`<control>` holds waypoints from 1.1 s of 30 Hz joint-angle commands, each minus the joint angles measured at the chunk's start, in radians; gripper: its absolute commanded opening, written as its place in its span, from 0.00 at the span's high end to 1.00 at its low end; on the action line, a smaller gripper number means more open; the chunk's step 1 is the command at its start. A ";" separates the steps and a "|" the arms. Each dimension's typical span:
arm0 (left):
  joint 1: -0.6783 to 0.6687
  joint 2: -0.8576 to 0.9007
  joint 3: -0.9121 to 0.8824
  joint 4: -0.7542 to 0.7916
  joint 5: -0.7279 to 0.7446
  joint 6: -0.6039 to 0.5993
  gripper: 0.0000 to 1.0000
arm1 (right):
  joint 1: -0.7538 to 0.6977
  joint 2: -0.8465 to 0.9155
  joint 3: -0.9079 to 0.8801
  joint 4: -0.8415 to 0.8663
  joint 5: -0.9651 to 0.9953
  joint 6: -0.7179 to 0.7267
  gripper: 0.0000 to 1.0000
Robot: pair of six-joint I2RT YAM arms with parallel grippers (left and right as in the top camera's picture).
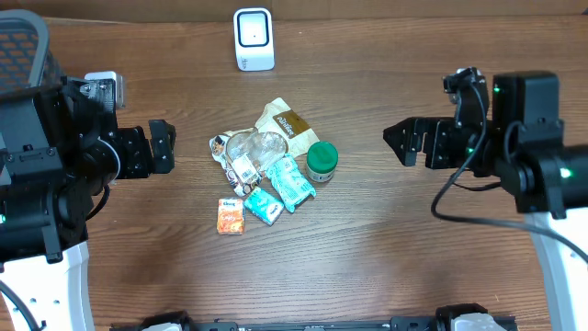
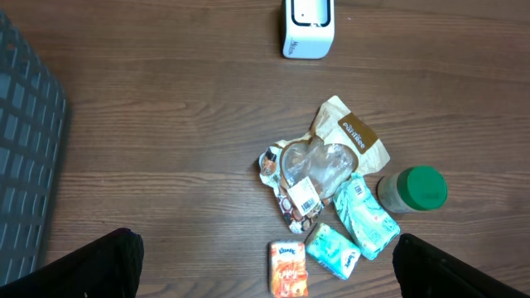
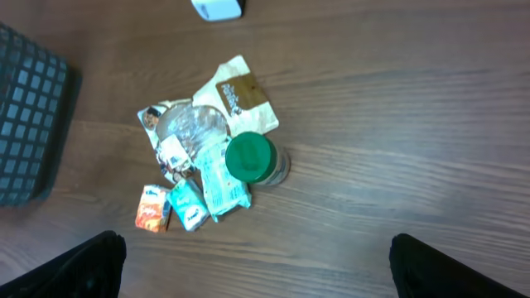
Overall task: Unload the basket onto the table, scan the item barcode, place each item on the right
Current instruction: 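Move the right gripper from rest toward the green-capped jar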
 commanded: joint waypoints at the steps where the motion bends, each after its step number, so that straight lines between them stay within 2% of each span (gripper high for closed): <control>1: 0.006 0.003 0.021 0.003 0.015 0.023 0.01 | 0.005 0.029 0.027 -0.004 -0.023 0.002 0.01; 12: 0.006 0.009 0.021 0.004 0.015 0.023 0.00 | 0.005 0.079 0.025 -0.031 -0.023 0.002 0.05; 30: 0.006 0.009 0.021 0.020 0.015 0.026 0.00 | 0.005 0.080 0.011 -0.060 -0.023 0.002 0.05; 33: 0.006 0.009 0.021 0.039 0.016 0.134 0.00 | 0.006 0.081 0.011 -0.059 -0.027 0.002 0.05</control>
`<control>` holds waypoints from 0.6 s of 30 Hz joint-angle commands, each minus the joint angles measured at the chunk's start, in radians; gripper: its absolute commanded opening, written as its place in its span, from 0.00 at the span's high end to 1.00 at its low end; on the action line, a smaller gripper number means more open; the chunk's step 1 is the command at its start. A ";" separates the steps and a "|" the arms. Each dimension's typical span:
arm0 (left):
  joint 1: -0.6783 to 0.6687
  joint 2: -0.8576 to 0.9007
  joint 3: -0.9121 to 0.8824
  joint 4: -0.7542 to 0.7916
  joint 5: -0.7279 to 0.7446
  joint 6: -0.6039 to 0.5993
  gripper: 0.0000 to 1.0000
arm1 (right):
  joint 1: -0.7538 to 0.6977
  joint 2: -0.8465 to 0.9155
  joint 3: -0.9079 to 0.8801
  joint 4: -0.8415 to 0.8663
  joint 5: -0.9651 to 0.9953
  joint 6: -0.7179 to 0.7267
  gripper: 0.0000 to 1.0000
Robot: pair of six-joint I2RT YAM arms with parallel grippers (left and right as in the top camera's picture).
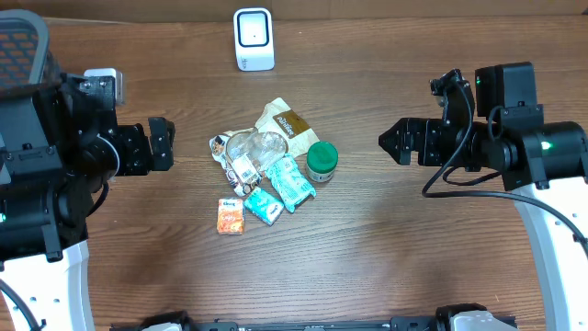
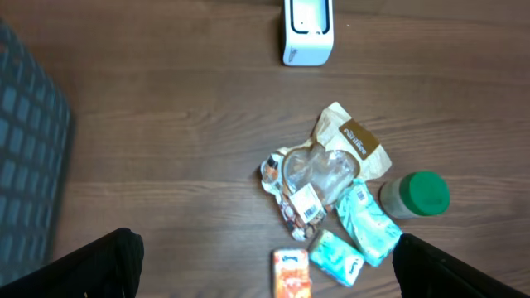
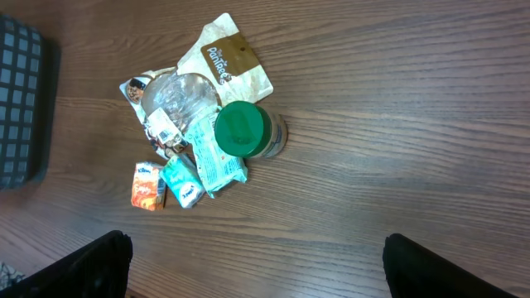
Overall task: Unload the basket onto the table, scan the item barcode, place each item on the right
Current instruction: 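Move the right gripper from rest toward the green-capped jar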
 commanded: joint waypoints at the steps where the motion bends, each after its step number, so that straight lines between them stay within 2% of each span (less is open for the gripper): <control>1: 0.006 0.006 0.021 0.016 0.015 0.143 0.00 | 0.006 0.001 0.011 0.001 -0.015 0.002 0.05; 10: 0.006 0.008 0.021 0.016 0.015 0.169 0.00 | 0.064 0.050 0.010 0.013 -0.018 0.030 0.08; 18: 0.005 0.008 0.021 0.014 0.015 0.169 0.00 | 0.175 0.158 0.010 0.024 -0.013 0.052 0.13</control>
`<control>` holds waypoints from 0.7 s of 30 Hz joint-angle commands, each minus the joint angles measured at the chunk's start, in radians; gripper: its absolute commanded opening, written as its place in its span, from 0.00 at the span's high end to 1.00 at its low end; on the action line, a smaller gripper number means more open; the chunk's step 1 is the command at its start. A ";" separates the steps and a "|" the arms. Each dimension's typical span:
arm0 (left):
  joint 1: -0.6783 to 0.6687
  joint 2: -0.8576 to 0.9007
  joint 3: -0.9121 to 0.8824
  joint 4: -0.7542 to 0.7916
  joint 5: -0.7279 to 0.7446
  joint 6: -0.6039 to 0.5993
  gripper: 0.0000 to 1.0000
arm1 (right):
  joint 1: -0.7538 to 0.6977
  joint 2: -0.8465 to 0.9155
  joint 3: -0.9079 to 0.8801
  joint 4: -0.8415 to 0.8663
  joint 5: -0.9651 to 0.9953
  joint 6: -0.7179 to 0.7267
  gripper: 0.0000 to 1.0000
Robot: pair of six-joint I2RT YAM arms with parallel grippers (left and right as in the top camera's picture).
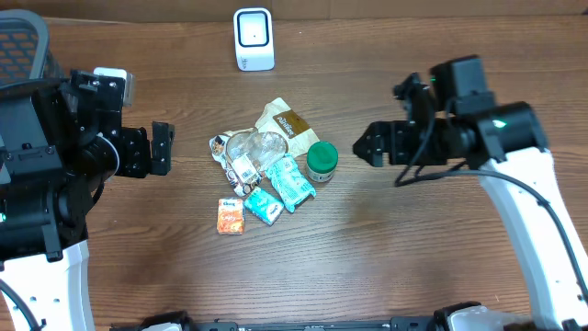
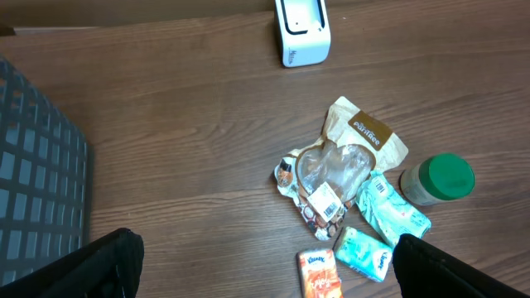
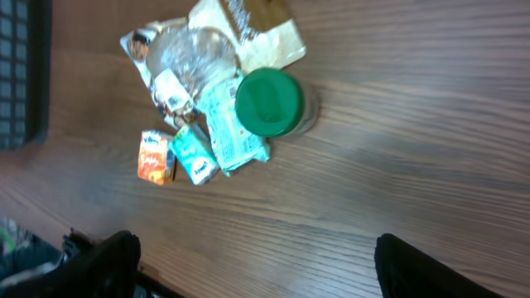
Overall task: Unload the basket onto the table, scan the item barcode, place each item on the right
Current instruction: 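Move the right gripper from rest toward the green-capped jar, then lower the right gripper over the jar and grasp its green cap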
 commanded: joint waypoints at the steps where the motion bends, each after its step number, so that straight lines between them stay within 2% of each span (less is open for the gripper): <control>1: 0.005 0.008 0.021 0.003 0.015 0.026 0.00 | 0.050 0.045 0.010 0.014 -0.005 0.019 0.14; 6: 0.005 0.008 0.021 -0.002 0.015 0.026 0.00 | 0.119 0.101 0.010 0.068 0.012 0.061 0.14; 8: 0.005 0.008 0.021 -0.004 0.015 0.026 0.00 | 0.157 0.119 0.010 0.097 0.087 0.060 0.14; 10: 0.005 0.008 0.021 -0.004 0.015 0.026 0.00 | 0.198 0.135 0.010 0.131 0.198 0.058 0.09; 15: 0.005 0.008 0.021 -0.004 0.016 0.026 0.01 | 0.272 0.188 0.010 0.194 0.385 -0.063 0.03; 21: 0.005 0.008 0.021 -0.004 0.015 0.026 0.00 | 0.290 0.298 0.010 0.212 0.414 -0.228 0.02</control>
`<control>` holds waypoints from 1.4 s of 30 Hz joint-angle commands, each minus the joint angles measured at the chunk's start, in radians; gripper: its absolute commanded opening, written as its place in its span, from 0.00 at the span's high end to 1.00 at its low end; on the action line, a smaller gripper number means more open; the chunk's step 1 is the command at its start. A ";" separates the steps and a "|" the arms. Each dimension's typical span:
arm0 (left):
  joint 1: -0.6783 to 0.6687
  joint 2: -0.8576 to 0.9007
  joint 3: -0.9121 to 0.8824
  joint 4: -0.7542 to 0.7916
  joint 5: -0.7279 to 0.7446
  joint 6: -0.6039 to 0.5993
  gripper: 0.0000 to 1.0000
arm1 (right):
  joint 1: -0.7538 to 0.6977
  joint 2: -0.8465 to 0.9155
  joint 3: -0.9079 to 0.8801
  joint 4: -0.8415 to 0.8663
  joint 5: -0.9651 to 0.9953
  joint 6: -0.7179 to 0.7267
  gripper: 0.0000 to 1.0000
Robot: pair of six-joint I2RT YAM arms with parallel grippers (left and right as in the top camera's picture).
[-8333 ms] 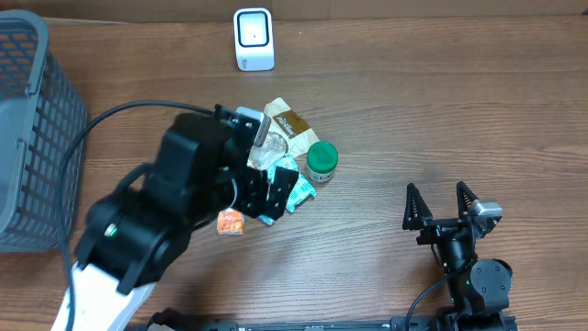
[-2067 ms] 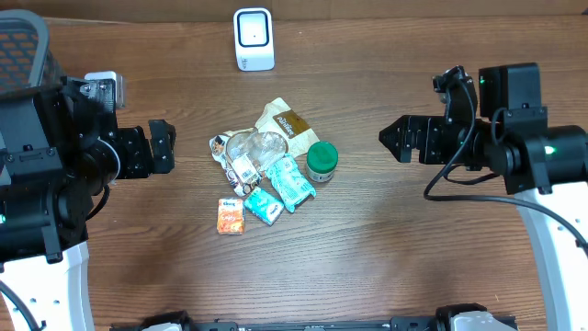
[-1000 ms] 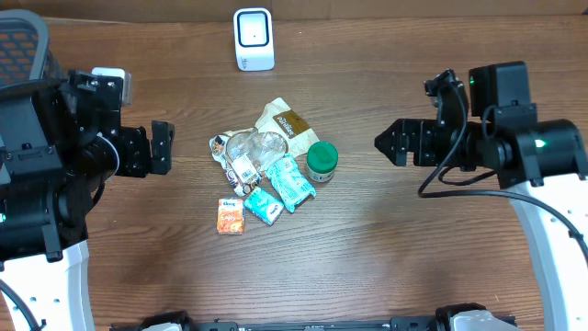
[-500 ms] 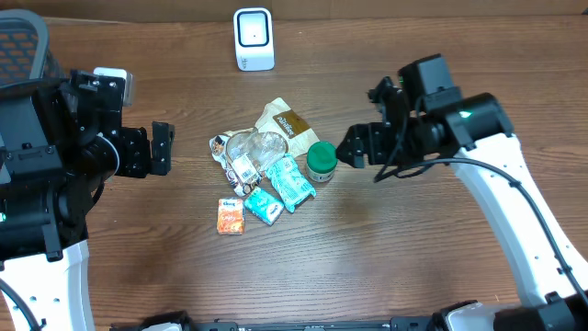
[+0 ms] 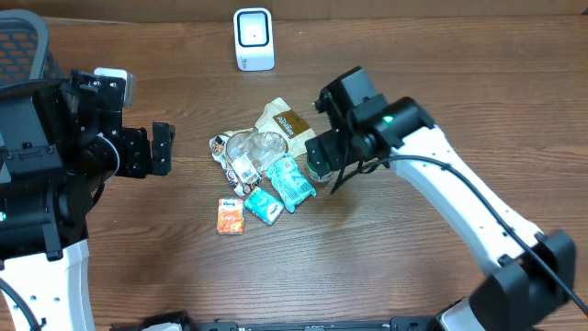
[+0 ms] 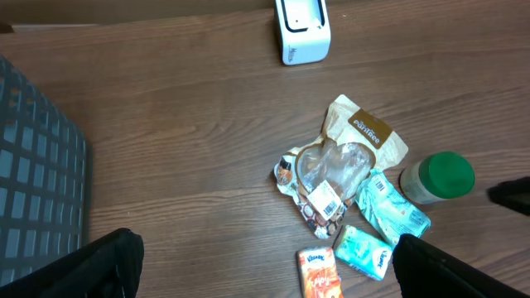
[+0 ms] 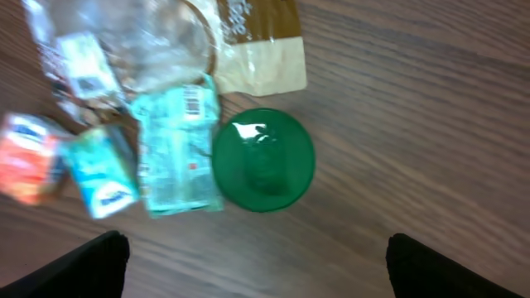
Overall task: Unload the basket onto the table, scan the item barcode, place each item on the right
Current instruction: 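Lower the right gripper over the jar and grasp its green cap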
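Observation:
A white barcode scanner (image 5: 254, 39) stands at the table's far edge. In the middle lies a heap of items: a brown pouch (image 5: 286, 120), a clear crinkled packet (image 5: 253, 147), two teal tissue packs (image 5: 292, 181), an orange tissue pack (image 5: 231, 216) and a green-lidded jar (image 7: 263, 159). My right gripper (image 7: 263, 269) is open right above the jar, its fingertips (image 7: 91, 265) showing at the frame's lower corners. The jar is largely hidden under that arm in the overhead view. My left gripper (image 5: 163, 149) is open, empty and well left of the heap.
A dark mesh basket (image 6: 33, 165) stands at the far left, beside my left arm. The right arm (image 5: 441, 184) stretches diagonally from the right side across the table to the heap.
My right gripper has moved left and down from beside the heap to just over the green-lidded jar, which now looks much larger in its view. The left arm and the items have not moved.
Both grippers were open and far out on either side of the heap. My right arm then stood a little closer, later just right of the jar, and now over it. My left wrist view shifted slightly early on, then held. No item has moved.

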 commanded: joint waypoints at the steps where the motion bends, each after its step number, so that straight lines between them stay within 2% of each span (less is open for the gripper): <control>1: 0.006 0.005 0.021 0.000 0.015 0.026 0.00 | 0.001 0.067 0.011 0.014 0.061 -0.131 0.02; 14: 0.006 0.005 0.021 0.000 0.015 0.026 0.01 | 0.001 0.132 0.010 0.110 -0.006 -0.235 0.00; 38: 0.006 0.005 0.021 0.000 0.015 0.026 0.00 | 0.002 0.238 0.006 0.107 -0.040 -0.257 0.00; 42: 0.006 0.005 0.021 0.000 0.015 0.026 0.01 | 0.000 0.238 0.006 0.106 -0.039 -0.253 0.03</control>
